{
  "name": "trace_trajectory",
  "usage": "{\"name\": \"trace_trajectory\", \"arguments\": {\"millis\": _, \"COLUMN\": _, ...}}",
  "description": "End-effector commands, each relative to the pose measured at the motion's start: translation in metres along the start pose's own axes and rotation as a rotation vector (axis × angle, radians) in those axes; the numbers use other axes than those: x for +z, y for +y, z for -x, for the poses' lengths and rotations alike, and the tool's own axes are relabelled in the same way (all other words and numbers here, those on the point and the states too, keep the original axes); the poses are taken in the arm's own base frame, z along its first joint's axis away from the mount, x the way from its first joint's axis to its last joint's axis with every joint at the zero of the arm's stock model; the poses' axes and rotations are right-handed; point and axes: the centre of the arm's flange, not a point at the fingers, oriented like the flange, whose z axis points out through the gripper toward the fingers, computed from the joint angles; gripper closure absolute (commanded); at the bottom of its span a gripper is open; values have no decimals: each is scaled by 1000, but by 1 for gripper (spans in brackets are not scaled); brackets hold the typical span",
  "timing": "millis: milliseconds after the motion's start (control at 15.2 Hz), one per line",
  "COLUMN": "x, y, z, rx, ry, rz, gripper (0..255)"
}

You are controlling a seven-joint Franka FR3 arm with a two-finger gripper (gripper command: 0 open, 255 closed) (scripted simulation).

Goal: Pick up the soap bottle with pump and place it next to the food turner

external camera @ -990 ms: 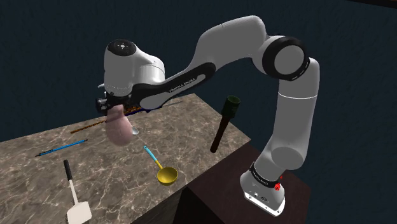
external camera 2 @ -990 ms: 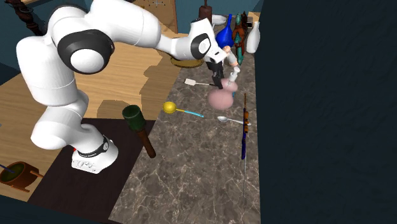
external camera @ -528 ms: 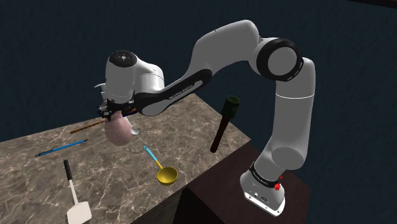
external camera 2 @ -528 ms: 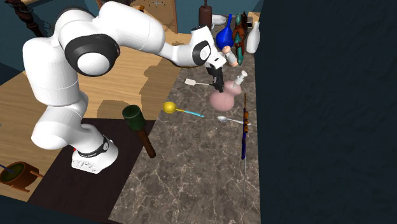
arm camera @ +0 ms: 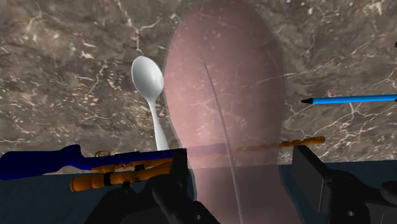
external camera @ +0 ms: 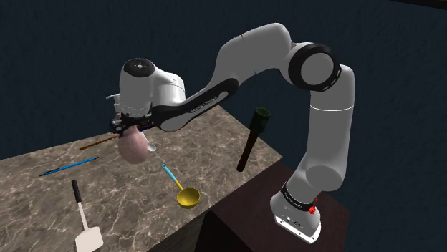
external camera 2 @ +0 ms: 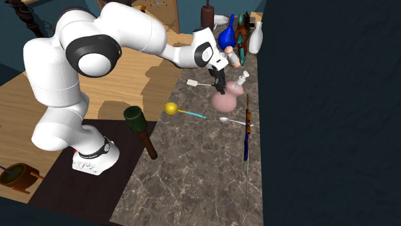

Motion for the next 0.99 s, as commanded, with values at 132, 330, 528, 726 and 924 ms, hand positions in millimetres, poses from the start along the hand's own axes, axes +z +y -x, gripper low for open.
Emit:
{"name": "trace_trajectory", "arguments": {"millis": 132, "x": 5, "y": 1, "z": 1, "rx": 0, "ry": -5, "rz": 4, "gripper": 0}}
{"name": "trace_trajectory", "arguments": {"millis": 330, "x": -11, "y": 0, "z": 1, "rx": 0, "ry": -5, "rz": 4, "gripper": 0}}
{"name": "trace_trajectory", "arguments": {"millis": 528, "x": -48, "y": 0, "z": 1, "rx": 0, "ry": -5, "rz": 4, "gripper": 0}}
{"name": "trace_trajectory", "arguments": {"millis": 726, "x": -48, "y": 0, "z": 1, "rx": 0, "ry": -5, "rz": 4, "gripper": 0}}
{"name": "trace_trajectory", "arguments": {"millis": 924, "x": -48, "y": 0, "z": 1, "rx": 0, "ry": -5, "rz": 4, "gripper": 0}}
